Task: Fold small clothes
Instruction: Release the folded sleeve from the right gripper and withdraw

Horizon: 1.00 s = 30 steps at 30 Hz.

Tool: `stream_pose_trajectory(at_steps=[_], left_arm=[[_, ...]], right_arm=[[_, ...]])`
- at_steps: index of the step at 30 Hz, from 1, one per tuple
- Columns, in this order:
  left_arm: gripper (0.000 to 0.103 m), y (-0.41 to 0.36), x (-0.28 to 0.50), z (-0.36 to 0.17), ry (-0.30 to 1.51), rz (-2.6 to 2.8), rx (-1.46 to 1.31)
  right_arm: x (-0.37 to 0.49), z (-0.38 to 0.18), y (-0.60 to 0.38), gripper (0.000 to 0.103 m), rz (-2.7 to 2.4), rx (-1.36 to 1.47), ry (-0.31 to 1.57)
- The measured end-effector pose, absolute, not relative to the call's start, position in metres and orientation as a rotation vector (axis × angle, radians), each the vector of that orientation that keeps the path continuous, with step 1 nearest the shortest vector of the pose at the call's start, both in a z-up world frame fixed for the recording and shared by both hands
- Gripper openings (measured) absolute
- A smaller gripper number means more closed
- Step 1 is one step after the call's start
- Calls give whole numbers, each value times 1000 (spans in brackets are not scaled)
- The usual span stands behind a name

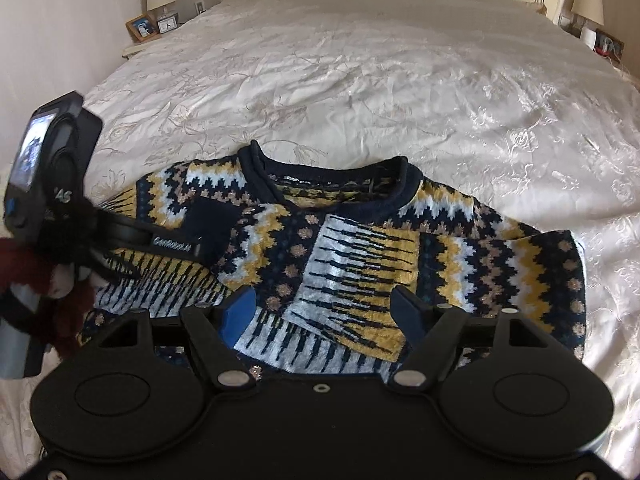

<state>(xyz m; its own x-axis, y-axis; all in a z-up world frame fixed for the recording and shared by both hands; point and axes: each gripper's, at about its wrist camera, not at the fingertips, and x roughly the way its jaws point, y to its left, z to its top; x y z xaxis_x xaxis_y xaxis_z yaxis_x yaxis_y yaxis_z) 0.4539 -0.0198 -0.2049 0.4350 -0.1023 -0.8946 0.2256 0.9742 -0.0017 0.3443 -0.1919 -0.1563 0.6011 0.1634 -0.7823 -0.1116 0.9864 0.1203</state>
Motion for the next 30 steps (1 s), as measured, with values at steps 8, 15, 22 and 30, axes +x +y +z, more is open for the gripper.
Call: stream_pose_trajectory(at_steps=[8, 15, 22, 30], left_arm=[[11, -35, 463, -190, 1060, -186, 140], [11, -8, 436, -129, 902, -78, 103], [11, 21, 446, -151, 978, 8, 146], [23, 40, 453, -189, 1111, 3, 69]], right_arm=[[345, -162, -205, 76, 131, 108, 922], [333, -153, -213, 76, 112, 141, 907], [344, -150, -234, 76, 76, 155, 880], [392, -196, -272, 77, -4, 155, 1008]])
